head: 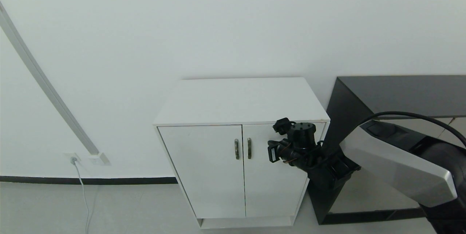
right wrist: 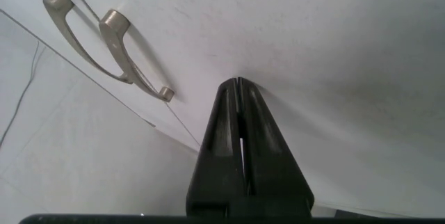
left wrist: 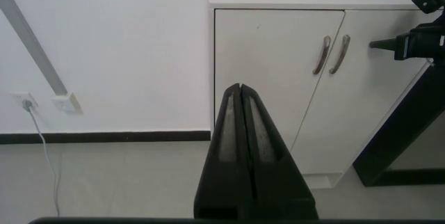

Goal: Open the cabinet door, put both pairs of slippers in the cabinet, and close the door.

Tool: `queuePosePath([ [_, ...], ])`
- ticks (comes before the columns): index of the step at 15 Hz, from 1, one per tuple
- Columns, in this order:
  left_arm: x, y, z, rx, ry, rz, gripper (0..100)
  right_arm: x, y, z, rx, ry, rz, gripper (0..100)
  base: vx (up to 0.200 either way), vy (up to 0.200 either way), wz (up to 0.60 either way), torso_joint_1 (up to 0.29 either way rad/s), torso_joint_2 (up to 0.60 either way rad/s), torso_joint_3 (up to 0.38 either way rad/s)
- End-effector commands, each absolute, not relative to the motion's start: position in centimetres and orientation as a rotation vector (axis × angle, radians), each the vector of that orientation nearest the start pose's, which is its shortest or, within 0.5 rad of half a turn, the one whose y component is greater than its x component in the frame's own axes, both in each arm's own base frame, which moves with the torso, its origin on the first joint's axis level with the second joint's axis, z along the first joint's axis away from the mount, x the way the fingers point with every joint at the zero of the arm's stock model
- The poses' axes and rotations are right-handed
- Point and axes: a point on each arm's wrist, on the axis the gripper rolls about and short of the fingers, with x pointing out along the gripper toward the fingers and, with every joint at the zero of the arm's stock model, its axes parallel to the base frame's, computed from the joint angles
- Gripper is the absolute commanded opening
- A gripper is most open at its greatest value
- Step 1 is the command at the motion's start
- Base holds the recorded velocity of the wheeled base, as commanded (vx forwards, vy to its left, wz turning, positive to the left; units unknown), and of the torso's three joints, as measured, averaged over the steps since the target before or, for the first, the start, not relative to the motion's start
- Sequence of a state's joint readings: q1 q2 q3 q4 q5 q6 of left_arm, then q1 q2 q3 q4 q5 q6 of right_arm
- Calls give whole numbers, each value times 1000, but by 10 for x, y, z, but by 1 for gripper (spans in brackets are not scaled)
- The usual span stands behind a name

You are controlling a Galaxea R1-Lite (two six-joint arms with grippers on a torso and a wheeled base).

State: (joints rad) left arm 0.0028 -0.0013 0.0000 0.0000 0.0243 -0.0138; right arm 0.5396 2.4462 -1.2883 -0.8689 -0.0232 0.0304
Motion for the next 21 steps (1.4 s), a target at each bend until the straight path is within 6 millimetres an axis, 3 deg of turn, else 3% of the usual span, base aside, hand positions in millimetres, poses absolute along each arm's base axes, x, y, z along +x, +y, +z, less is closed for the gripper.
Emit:
queuePosePath([
  [1, -23, 0, 75, -15, 0, 28, 0, 402, 240, 34, -49, 287, 509, 0, 0, 0, 0, 0, 0, 0],
  [17, -23, 0, 75, -15, 0, 28, 0, 403, 238, 37, -45, 278, 504, 0, 0, 0, 0, 0, 0, 0],
  [21, -23, 0, 75, -15, 0, 28, 0, 380, 234, 50, -49, 286, 522, 0, 0, 0, 0, 0, 0, 0],
])
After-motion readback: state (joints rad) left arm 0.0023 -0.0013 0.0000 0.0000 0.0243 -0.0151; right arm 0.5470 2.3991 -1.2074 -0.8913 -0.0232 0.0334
